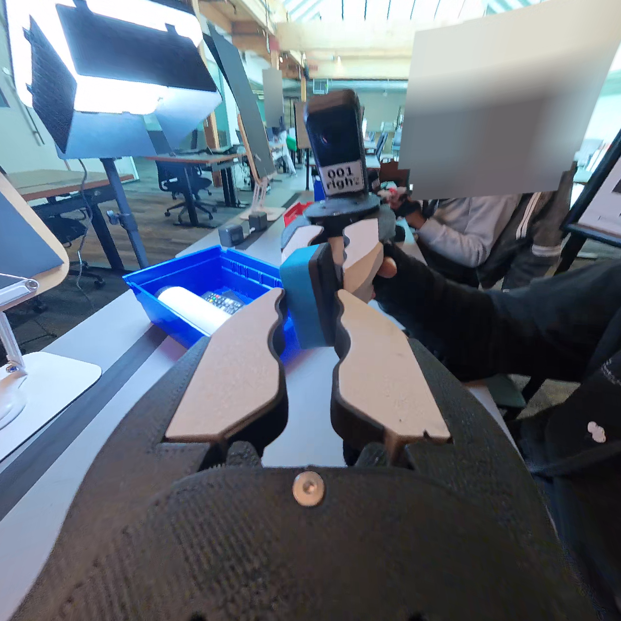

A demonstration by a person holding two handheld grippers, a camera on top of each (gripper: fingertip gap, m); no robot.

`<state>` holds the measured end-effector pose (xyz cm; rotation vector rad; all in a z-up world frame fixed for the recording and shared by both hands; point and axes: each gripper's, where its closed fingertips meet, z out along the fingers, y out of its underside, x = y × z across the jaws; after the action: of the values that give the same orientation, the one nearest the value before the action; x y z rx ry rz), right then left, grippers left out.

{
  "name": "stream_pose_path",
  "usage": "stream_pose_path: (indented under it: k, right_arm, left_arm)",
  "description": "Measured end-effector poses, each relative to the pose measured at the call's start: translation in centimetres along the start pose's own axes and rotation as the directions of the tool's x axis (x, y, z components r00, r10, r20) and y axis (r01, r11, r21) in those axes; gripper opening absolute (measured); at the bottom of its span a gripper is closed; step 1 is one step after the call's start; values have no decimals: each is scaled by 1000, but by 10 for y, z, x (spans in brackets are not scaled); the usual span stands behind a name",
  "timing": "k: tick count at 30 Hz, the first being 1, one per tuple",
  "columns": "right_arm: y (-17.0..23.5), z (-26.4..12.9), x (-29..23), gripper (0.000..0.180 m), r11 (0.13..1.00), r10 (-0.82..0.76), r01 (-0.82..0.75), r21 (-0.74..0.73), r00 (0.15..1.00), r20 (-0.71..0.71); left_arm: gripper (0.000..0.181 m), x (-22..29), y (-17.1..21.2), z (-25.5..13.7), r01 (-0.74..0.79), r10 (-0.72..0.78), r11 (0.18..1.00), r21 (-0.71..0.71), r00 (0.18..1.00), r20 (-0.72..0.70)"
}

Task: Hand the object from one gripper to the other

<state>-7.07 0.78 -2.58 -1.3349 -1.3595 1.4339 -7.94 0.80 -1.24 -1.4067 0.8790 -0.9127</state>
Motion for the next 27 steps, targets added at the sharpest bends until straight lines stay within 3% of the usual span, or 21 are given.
stream_pose_path:
  k: [5,13,17,19,21,27]
  right_arm:
    - [-7,6,-2,29,998,-13,13,66,1000,4]
    - [-20,7,-3,24,986,-4,4,168,1000,0]
    - [-31,1,-8,23,974,-36,37,224,999,-5]
    - [-32,0,-8,23,973,-37,37,227,999,-4]
    - [-30,1,-9,23,976,-47,47,213,999,-7]
    - [-30,2,-8,24,974,-36,35,226,999,1]
  left_arm:
    - [25,-5,-14,-5,61,-61,992,107,998,-1]
    - [26,-3,-23,-6,76,-78,984,159,997,5]
    - [45,4,-13,0,151,-145,985,86,987,-72]
    - [41,6,-11,3,164,-156,982,89,984,-90]
    - [24,8,-14,4,162,-150,980,116,983,-101]
    - [23,8,-16,3,164,-151,978,131,983,-105]
